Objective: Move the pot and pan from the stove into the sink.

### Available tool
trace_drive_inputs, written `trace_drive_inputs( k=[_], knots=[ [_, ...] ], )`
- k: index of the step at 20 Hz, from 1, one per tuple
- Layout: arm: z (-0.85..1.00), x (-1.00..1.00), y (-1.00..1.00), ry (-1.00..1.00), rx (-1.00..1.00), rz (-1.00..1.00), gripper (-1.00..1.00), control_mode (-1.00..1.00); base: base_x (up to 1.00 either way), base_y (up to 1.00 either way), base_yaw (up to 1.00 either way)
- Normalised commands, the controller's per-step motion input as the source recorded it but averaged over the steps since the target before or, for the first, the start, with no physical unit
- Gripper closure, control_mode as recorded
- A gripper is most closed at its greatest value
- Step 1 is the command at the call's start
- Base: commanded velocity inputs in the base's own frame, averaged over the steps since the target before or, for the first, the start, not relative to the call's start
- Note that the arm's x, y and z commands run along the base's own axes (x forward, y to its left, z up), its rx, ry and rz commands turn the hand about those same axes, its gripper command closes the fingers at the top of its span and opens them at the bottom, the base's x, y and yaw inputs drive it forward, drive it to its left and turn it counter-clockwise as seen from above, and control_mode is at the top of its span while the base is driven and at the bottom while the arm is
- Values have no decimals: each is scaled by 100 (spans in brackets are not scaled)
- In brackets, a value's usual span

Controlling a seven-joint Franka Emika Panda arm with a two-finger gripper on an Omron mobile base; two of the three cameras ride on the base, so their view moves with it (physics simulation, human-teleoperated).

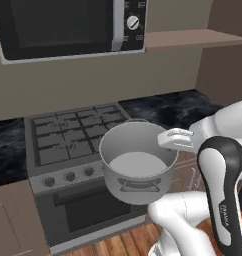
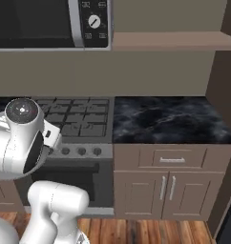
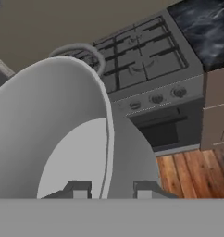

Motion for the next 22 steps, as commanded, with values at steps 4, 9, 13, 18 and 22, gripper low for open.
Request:
trace_drive_inputs(
  k=[4, 9, 13, 18, 22],
  knots=[
    [0, 0, 0, 0, 0, 0, 100, 100, 5, -78, -15],
    [0, 0, 0, 0, 0, 0, 100, 100, 7, -84, -10],
    [0, 0, 0, 0, 0, 0, 100, 100, 5, -90, -5],
    [0, 0, 0, 0, 0, 0, 100, 100, 0, -97, 0],
    [0, 0, 0, 0, 0, 0, 100, 100, 0, -96, 0]
  ],
)
